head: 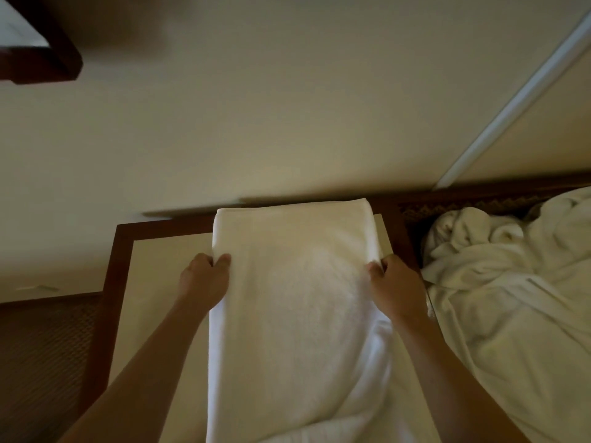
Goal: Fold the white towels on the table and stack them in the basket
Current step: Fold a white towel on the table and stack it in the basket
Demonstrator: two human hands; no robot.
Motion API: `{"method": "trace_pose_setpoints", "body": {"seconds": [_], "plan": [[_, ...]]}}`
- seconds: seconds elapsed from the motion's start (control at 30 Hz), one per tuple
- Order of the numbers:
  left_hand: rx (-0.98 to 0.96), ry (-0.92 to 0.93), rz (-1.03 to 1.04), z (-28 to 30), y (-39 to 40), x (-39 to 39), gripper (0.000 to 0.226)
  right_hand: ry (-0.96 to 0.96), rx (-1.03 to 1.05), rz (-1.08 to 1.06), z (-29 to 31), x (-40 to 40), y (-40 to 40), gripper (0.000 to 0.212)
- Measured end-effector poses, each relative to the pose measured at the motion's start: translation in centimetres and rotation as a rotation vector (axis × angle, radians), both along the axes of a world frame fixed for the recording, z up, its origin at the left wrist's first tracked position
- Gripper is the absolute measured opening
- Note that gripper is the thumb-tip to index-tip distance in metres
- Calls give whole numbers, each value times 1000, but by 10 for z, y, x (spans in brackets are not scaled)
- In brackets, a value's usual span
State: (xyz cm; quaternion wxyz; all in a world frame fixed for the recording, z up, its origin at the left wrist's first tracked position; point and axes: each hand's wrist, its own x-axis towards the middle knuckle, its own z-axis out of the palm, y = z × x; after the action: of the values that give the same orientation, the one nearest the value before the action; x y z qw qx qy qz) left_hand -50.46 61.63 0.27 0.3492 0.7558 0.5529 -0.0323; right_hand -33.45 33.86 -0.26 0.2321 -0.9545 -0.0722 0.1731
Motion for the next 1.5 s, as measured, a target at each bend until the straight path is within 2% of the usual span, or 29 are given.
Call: {"method": "trace_pose_setpoints", "body": {"seconds": [0.1, 0.2, 0.33, 0.5, 0.6, 0.67, 0.83, 0.97, 1.07, 1.27, 1.4, 1.5], "plan": [[-30, -94, 90, 0, -5, -1, 42, -45, 95, -61, -3, -4, -3, 23], [-6, -128, 142, -5, -6, -9, 49, -78, 54, -11, -8, -3, -5, 26], [164, -103, 64, -10, -10, -16, 45, -125, 97, -13, -10, -1, -7, 24], [350, -89, -10, -13, -24, -23, 38, -206, 46, -4, -17, -7, -4, 23], [289, -112, -18, -11, -28, -32, 35, -143, 130, -56, -10, -8, -9, 19], [222, -136, -46, -11, -37, -49, 35, -76, 153, -91, 0, -17, -17, 26], [81, -149, 25, -6, -71, -96, 31, 30, 3, -50, 15, -64, -42, 41], [28, -183, 60, -7, -71, -107, 36, 86, 44, -84, 9, -78, -53, 25], [87, -222, 19, -9, -76, -106, 28, 68, 80, -89, 12, -72, -60, 27], [363, -198, -140, -21, -88, -107, 26, 18, 11, -136, 1, -66, -67, 21], [332, -150, -131, -23, -82, -108, 24, -7, 53, -159, -2, -67, -67, 20], [244, -203, -113, -17, -77, -123, 21, 48, 106, -231, 4, -64, -71, 31]]}}
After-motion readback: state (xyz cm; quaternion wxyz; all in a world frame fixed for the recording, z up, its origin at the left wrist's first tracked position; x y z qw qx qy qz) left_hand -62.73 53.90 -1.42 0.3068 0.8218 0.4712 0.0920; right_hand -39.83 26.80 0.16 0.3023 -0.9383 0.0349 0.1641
